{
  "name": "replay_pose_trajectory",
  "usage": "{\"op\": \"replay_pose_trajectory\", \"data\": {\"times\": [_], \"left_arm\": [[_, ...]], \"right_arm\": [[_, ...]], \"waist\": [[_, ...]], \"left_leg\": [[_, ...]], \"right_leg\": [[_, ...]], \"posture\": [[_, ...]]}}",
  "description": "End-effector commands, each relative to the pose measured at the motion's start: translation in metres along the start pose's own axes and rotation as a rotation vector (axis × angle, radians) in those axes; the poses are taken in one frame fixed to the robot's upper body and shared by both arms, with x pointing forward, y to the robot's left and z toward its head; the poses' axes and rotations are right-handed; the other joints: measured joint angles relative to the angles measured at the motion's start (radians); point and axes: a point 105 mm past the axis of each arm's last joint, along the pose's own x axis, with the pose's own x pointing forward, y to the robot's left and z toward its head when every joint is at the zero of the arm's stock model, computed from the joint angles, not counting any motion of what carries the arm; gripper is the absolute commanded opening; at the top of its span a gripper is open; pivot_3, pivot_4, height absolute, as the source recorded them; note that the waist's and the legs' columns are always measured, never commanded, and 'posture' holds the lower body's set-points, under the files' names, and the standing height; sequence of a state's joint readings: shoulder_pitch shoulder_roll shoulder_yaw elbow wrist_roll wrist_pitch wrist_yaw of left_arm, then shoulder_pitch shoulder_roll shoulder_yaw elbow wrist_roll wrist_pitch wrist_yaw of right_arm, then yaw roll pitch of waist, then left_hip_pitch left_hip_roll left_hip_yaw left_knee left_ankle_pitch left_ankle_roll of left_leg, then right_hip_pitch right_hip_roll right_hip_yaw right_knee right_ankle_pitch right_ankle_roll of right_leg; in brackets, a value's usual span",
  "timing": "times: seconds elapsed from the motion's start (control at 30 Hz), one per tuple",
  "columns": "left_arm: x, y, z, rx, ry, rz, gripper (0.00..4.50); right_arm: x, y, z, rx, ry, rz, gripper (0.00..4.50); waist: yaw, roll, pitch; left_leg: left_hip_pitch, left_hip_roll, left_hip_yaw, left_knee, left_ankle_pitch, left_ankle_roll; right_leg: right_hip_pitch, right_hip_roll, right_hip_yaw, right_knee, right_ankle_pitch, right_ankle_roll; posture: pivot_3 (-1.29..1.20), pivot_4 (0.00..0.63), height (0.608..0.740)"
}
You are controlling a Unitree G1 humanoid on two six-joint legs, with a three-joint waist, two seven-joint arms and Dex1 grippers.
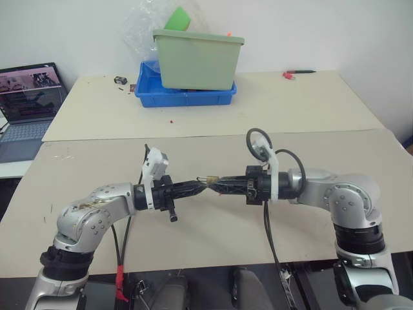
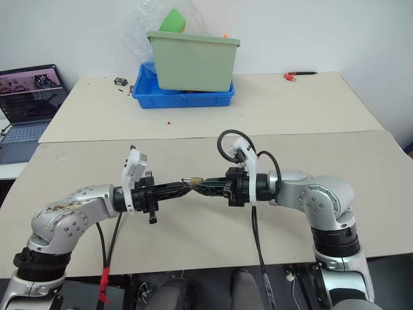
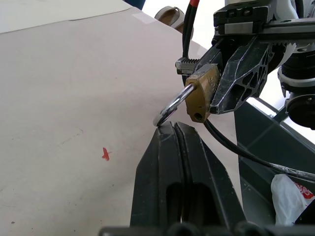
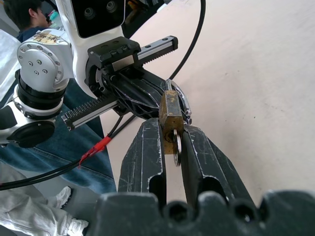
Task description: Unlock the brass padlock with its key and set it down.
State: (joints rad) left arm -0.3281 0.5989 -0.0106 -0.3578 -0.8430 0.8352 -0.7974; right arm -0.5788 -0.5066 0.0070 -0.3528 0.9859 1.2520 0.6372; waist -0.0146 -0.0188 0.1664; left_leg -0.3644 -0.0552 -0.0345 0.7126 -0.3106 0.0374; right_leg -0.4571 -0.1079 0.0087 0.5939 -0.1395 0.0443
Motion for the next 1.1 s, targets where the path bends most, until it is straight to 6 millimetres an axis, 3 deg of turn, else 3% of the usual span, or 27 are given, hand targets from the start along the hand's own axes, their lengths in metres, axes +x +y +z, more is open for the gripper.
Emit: {"op": "replay_pose_trajectory", "data": {"times": [0.03,0.6,0.77,0.9,1.1], "left_arm": [[0.000,-0.004,0.007,0.041,-0.014,-0.008,0.07],[0.000,-0.004,0.006,0.043,-0.010,-0.006,0.07],[-0.008,0.007,-0.001,0.066,0.016,0.060,0.07],[-0.020,0.016,-0.011,0.192,0.080,0.108,0.07],[-0.015,-0.001,-0.007,0.433,0.071,0.029,0.07]], "right_arm": [[0.000,0.017,0.001,-0.053,0.005,0.063,0.09],[-0.001,0.015,-0.007,-0.002,0.017,0.070,0.09],[-0.019,0.016,0.004,0.048,-0.022,0.117,0.09],[-0.036,0.017,0.007,0.124,-0.014,0.177,0.09],[-0.026,-0.019,-0.017,0.238,0.092,0.109,0.09]], "waist": [[0.000,0.000,0.000],[0.000,0.000,0.000],[0.001,0.000,0.000],[0.001,0.000,0.000],[0.001,-0.001,0.000]], "left_leg": [[0.000,0.000,0.000,0.000,0.000,0.000],[0.000,0.000,0.000,0.000,0.000,0.000],[0.000,0.000,0.000,0.000,0.000,0.000],[0.000,0.000,0.000,0.000,0.000,0.000],[0.001,0.002,0.003,0.000,0.000,0.001]], "right_leg": [[0.000,0.000,0.000,0.000,0.000,0.000],[0.000,0.000,0.000,0.000,0.000,0.000],[0.000,0.000,0.000,0.000,0.000,0.000],[0.000,0.000,0.000,0.000,0.000,0.000],[0.001,0.000,0.001,-0.001,0.000,0.000]], "posture": [[0.00,0.150,0.740],[0.00,0.150,0.740],[0.00,0.150,0.740],[0.00,0.150,0.740],[0.00,0.150,0.740]]}}
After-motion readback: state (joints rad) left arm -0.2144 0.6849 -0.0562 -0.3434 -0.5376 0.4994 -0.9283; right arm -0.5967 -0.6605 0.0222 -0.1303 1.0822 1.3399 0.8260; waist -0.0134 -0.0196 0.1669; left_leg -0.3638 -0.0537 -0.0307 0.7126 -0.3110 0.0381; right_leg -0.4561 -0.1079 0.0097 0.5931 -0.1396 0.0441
